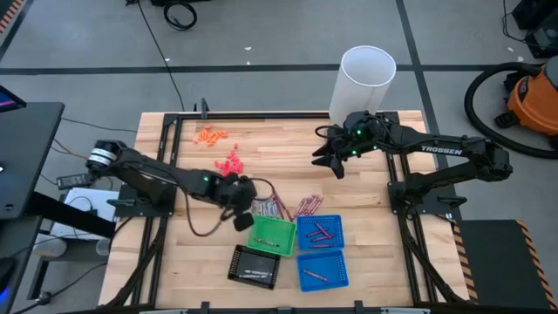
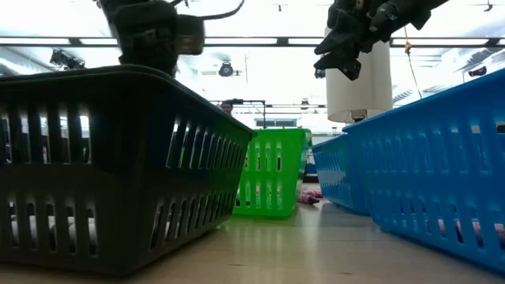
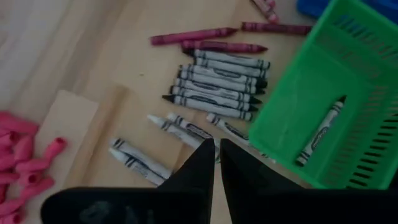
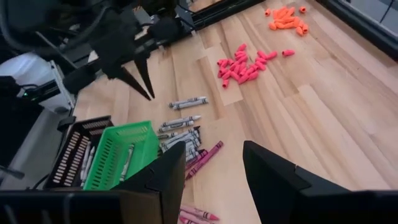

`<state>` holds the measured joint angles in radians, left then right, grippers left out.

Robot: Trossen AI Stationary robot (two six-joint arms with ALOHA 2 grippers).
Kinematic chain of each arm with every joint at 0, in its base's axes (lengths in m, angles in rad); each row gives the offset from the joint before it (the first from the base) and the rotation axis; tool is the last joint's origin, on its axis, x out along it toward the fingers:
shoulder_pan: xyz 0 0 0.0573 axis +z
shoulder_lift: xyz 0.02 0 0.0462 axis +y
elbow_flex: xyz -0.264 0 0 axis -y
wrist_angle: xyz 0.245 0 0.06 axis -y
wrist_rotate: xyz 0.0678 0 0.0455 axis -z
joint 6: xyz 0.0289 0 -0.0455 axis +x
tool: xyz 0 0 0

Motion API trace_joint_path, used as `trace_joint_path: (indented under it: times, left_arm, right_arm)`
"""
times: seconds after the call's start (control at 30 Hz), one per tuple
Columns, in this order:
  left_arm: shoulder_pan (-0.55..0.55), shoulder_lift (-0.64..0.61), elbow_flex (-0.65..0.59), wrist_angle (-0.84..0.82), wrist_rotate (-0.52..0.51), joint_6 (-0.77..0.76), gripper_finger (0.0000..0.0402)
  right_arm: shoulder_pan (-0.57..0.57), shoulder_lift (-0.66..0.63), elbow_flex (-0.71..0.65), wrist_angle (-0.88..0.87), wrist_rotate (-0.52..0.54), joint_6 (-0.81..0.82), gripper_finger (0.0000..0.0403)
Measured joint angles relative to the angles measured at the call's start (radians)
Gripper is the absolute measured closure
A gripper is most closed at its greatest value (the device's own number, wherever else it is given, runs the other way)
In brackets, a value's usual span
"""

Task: Sort crayons
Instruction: Put the white crayon into the black bin

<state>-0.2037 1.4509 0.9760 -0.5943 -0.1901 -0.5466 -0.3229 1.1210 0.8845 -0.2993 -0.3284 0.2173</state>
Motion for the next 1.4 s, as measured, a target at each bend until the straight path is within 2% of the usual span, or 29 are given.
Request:
trace_joint_path:
  times: [0.13, 0.23, 0.43, 0.53, 0.67, 1.0, 1.4]
  left_arm:
    - [0.035, -0.121, -0.124, 0.062, 0.005, -0.065, 0.0368]
    - [0.056, -0.188, -0.225, 0.112, 0.008, -0.184, 0.0368]
    - [0.074, -0.191, -0.334, 0.192, 0.004, -0.400, 0.0367]
    - [0.077, -0.167, -0.346, 0.187, -0.037, -0.463, 0.0358]
    - [0.080, -0.119, -0.346, 0.195, -0.083, -0.527, 0.0322]
    - [0.083, -0.032, -0.346, 0.232, -0.088, -0.630, 0.0226]
    - [0.082, 0.034, -0.345, 0.269, -0.090, -0.613, 0.0217]
  right_arm:
    - [0.000, 0.000, 0.000, 0.004, 0.038, 0.015, 0.0234]
    - [-0.001, 0.000, 0.000, 0.017, 0.052, 0.018, 0.0234]
    - [-0.001, 0.000, 0.000, 0.022, 0.070, 0.016, 0.0234]
    - [-0.002, 0.000, 0.000, 0.026, 0.072, 0.011, 0.0234]
    - [-0.002, 0.000, 0.000, 0.032, 0.073, 0.009, 0.0234]
    - [-0.002, 0.000, 0.000, 0.035, 0.073, 0.008, 0.0234]
    - [-0.002, 0.000, 0.000, 0.036, 0.073, 0.009, 0.0234]
